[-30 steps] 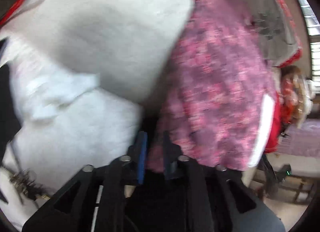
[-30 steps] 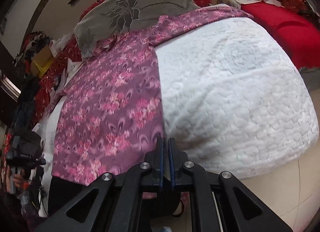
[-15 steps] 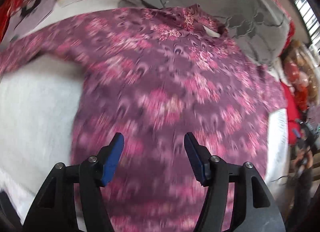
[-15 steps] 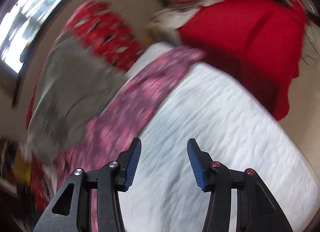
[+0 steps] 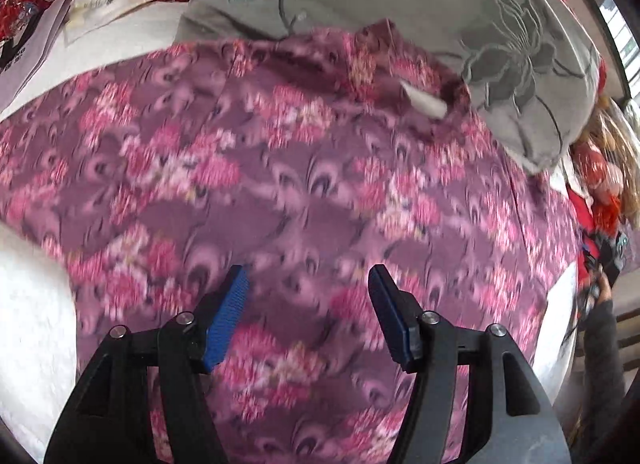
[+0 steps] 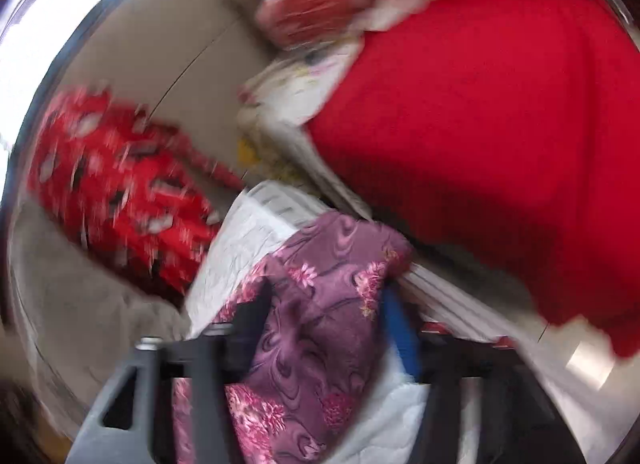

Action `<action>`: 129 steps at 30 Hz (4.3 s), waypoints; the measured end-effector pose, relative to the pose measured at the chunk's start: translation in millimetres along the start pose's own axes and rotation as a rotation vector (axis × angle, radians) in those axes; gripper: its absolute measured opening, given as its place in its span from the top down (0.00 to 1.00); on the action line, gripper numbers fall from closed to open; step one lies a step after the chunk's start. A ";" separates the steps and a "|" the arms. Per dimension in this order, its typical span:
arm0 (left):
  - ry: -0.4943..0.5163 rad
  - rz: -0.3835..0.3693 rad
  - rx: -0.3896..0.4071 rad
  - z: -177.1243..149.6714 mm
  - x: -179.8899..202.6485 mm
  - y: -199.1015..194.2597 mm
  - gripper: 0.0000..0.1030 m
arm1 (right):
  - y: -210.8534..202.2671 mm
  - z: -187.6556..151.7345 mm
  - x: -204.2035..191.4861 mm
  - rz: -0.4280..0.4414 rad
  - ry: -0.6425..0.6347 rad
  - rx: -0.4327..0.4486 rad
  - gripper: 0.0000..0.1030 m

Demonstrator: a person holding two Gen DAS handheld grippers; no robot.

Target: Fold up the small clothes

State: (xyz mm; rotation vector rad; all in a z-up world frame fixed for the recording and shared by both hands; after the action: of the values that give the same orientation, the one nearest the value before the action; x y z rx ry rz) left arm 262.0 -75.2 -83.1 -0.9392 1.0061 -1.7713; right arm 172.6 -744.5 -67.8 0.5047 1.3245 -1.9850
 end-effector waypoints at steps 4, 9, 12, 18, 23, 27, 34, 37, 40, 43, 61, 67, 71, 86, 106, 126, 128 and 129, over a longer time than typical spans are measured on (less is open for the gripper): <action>-0.012 -0.008 0.029 16.9 4.9 0.4 0.40 | -28.6 14.1 -14.6 0.008 -0.135 0.068 0.92; -0.010 0.022 -0.012 14.3 6.4 24.4 0.40 | -51.5 26.2 -1.6 -0.077 -0.110 0.114 0.96; 0.032 0.050 0.002 14.3 13.2 23.3 0.37 | -64.8 10.3 -19.5 -0.002 -0.130 0.117 0.96; -0.007 -0.040 -0.001 12.9 16.9 17.7 0.36 | -87.0 -48.0 -75.3 0.172 -0.193 0.022 0.96; -0.039 -0.131 -0.014 10.2 18.2 13.4 0.36 | -93.8 -125.9 -128.0 0.271 -0.279 -0.098 0.96; -0.042 -0.210 -0.029 5.9 13.9 8.0 0.36 | -93.4 -188.5 -165.6 0.324 -0.333 -0.186 0.96; -0.031 -0.277 0.011 11.0 -12.8 -28.4 0.36 | -97.3 -302.7 -228.7 0.400 -0.438 -0.337 0.96; -0.050 -0.301 0.035 13.7 -31.5 -43.1 0.36 | -101.0 -351.7 -253.5 0.430 -0.487 -0.396 0.96; -0.065 -0.317 0.055 13.4 -46.5 -54.5 0.36 | -104.6 -398.6 -274.0 0.461 -0.536 -0.456 0.96; -0.079 -0.328 0.075 14.3 -63.7 -67.2 0.36 | -106.1 -447.7 -291.1 0.479 -0.590 -0.515 0.96; -0.145 -0.483 -0.082 3.3 -8.4 -4.6 0.36 | -122.6 -451.3 -205.4 0.353 -0.532 -0.618 0.59; -0.170 -0.380 0.067 25.3 -11.3 -29.1 0.96 | -129.2 -367.8 -153.7 0.296 -0.377 -0.474 0.59; -0.167 -0.318 0.182 26.5 -34.1 -67.4 0.96 | -126.1 -316.1 -116.4 0.240 -0.266 -0.367 0.56; -0.229 -0.255 0.029 -21.4 -77.3 -39.7 0.92 | -86.8 -302.5 -115.1 0.255 -0.305 -0.335 0.91; 0.012 -0.101 0.043 8.9 -21.4 -10.5 0.61 | -47.6 -346.6 -147.4 0.165 -0.492 -0.296 0.75; -0.190 -0.227 0.176 3.0 -87.6 -82.2 0.51 | -70.3 -436.9 -227.1 0.248 -0.710 -0.377 0.52; -0.247 -0.191 0.210 3.3 -125.5 -97.8 0.50 | -76.5 -474.8 -245.7 0.284 -0.782 -0.406 0.52; -0.279 -0.169 0.223 2.0 -147.4 -104.4 0.50 | -78.3 -489.6 -250.3 0.292 -0.808 -0.416 0.52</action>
State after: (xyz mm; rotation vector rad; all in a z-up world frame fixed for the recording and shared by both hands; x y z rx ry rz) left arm 281.0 91.2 -15.5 -1.1164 0.5545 -1.7841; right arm 261.7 -196.5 -53.2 -0.2764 1.0107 -1.3723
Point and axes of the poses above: each gripper's, at about its wrist camera, not at the fingertips, and y roughly the way its jaws point, x to its right, z to its top, the point moved 6 cm from there along y, roughly the way its jaws point, and after that the axes turned 11 degrees about y, right-handed, at the moved point
